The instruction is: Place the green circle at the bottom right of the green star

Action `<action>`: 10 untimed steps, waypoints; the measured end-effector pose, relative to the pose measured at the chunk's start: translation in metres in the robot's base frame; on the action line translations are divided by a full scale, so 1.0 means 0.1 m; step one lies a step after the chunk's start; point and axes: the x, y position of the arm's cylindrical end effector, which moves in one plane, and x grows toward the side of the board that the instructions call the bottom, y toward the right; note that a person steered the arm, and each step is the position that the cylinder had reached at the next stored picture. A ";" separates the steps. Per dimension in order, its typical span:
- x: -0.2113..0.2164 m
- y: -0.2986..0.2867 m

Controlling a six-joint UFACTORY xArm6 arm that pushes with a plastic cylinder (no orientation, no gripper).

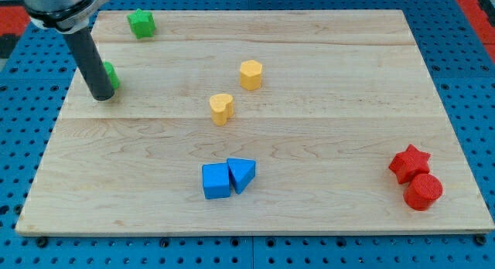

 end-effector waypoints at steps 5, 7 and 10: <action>-0.31 -0.23; -0.27 -0.50; -0.88 0.39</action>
